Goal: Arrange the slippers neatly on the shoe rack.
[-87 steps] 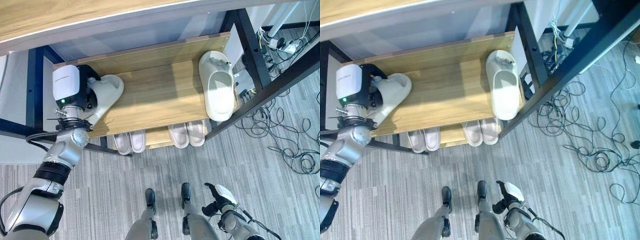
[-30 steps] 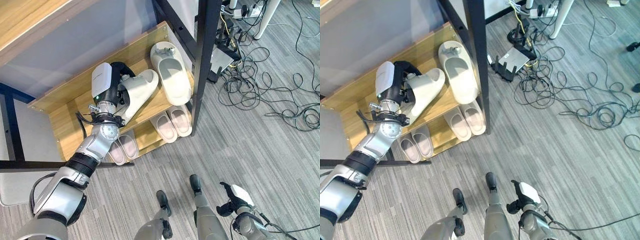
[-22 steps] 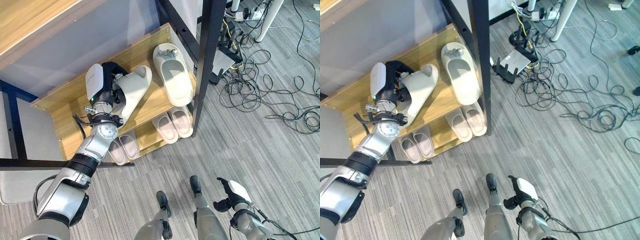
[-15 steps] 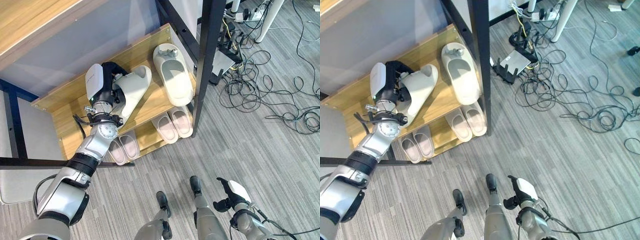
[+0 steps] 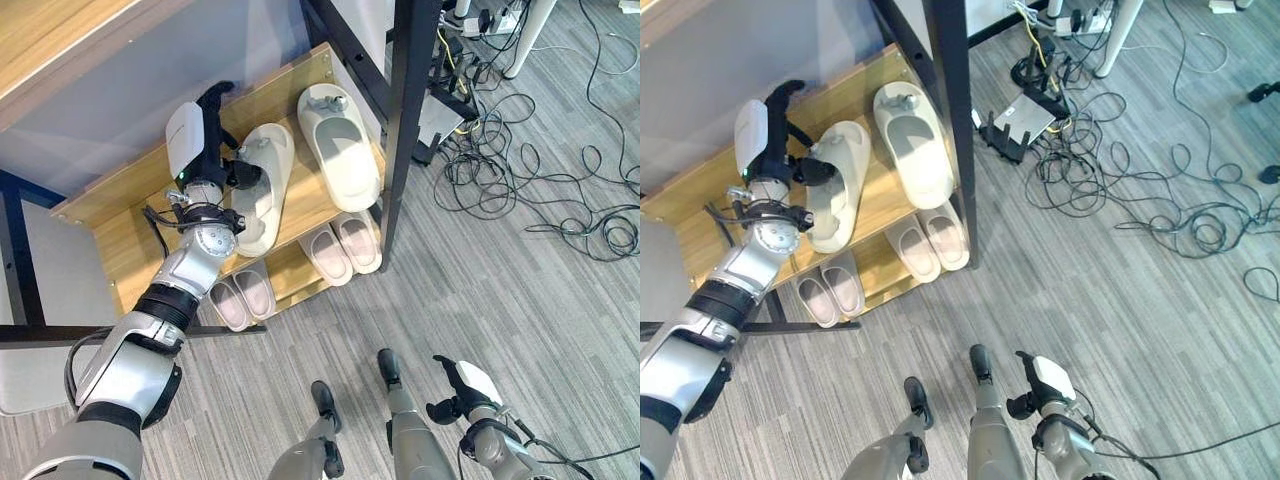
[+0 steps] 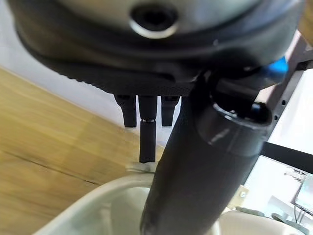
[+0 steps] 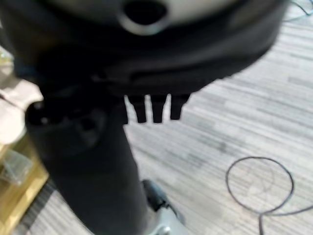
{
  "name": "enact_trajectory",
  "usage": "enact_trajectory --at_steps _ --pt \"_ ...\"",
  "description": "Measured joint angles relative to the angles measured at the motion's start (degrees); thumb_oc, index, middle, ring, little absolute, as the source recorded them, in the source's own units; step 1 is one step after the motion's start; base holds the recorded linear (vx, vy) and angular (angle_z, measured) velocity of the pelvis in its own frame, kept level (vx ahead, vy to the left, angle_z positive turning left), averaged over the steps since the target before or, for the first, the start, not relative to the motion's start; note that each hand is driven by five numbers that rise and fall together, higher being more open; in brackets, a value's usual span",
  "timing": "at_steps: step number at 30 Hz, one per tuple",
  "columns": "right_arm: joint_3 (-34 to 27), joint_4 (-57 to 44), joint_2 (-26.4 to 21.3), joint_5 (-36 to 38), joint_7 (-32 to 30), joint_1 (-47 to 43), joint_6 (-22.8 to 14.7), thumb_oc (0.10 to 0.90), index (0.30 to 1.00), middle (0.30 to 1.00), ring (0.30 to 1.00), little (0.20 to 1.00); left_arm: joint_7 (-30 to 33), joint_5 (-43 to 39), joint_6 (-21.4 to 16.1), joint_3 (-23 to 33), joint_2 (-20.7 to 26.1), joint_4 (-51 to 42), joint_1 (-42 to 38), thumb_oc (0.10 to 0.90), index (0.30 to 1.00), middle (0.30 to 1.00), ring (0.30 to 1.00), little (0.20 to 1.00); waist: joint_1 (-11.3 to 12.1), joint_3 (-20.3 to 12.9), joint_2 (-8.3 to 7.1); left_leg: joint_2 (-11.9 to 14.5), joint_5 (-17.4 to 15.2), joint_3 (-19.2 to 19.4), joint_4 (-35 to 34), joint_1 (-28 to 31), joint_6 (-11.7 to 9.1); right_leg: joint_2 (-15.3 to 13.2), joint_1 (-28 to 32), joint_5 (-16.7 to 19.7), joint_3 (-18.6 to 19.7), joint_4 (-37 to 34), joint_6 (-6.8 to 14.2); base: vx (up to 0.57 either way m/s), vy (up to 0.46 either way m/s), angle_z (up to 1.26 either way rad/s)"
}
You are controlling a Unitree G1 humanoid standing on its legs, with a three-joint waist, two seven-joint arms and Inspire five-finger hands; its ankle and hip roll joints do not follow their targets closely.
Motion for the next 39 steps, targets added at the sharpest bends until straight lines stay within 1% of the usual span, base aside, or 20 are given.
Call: enact_trajectory --at_steps 12,16,19,20,23,29,39 --pt "0.1 0.0 0.0 0.1 0.0 -0.1 0.0 0.8 0.9 0.9 0.9 0.9 0.0 1.3 0.0 -0.4 0.0 -0.2 0.2 0.8 0.9 0.9 0.9 0.9 0.1 0.0 -0.01 0.0 0.0 -0.4 0.0 0.0 0.0 0.0 0.2 0.0 -0.4 0.0 0.0 0.0 0.0 0.0" --pt "0.1 0.0 0.0 0.3 -0.1 -0.1 -0.1 0.8 0.9 0.9 0.9 0.9 -0.1 1.8 0.0 -0.4 0.0 -2.2 1.2 0.8 0.9 0.9 0.9 0.9 0.1 0.0 -0.01 0.1 0.0 -0.6 0.0 0.1 0.0 0.0 0.4 0.0 -0.7 0.0 0.0 -0.01 -0.006 0.04" --pt "1.2 1.6 0.2 1.1 -0.4 -0.9 -0.2 0.8 0.9 0.9 0.9 0.9 0.0 3.1 0.0 0.2 -1.0 -3.3 1.9 0.8 0.9 0.9 0.9 0.9 0.2 0.0 -0.02 0.1 0.0 -1.0 0.0 0.2 0.0 -0.1 0.8 -0.1 -1.2 0.0 0.1 0.0 -0.001 0.1" --pt "2.3 4.9 0.5 1.2 -1.1 -2.7 -0.3 0.8 0.9 0.9 0.9 0.9 -0.1 3.5 0.0 0.1 -2.8 -4.5 2.7 0.8 0.9 0.9 0.9 0.9 0.3 0.0 -0.02 0.1 0.1 -2.0 0.0 0.3 0.1 -0.1 1.3 -0.2 -1.9 0.0 0.1 -0.01 0.013 0.17" --pt "2.3 5.0 0.5 1.2 -1.3 -3.0 -0.2 0.8 0.9 0.9 0.9 0.9 -0.1 3.5 0.1 0.1 -4.4 -5.4 3.5 0.8 0.9 0.9 0.9 0.9 1.0 0.0 -0.02 0.0 0.2 -2.3 0.0 0.2 0.2 -0.2 1.3 -0.5 -2.3 0.0 0.4 0.0 0.013 0.11" --pt "2.3 5.3 0.5 1.3 -1.3 -4.0 0.1 0.8 0.9 0.9 0.9 0.9 -0.1 3.6 0.5 0.2 -4.6 -9.8 5.3 0.8 0.9 0.9 0.9 0.9 1.6 0.0 -0.07 0.0 0.2 -3.2 0.0 0.2 0.3 -0.3 1.7 -0.4 -3.2 0.0 0.2 -0.01 0.004 0.07" --pt "2.4 6.8 0.8 1.3 -1.2 -6.2 0.6 0.8 0.9 0.9 0.9 0.9 -0.1 4.1 0.5 0.8 -4.7 -13.8 8.3 0.8 0.9 0.9 0.9 0.9 1.7 -0.1 -0.17 0.0 0.3 -3.7 0.0 0.8 0.4 -0.4 2.6 -0.4 -3.7 0.0 0.2 0.0 0.003 0.01"
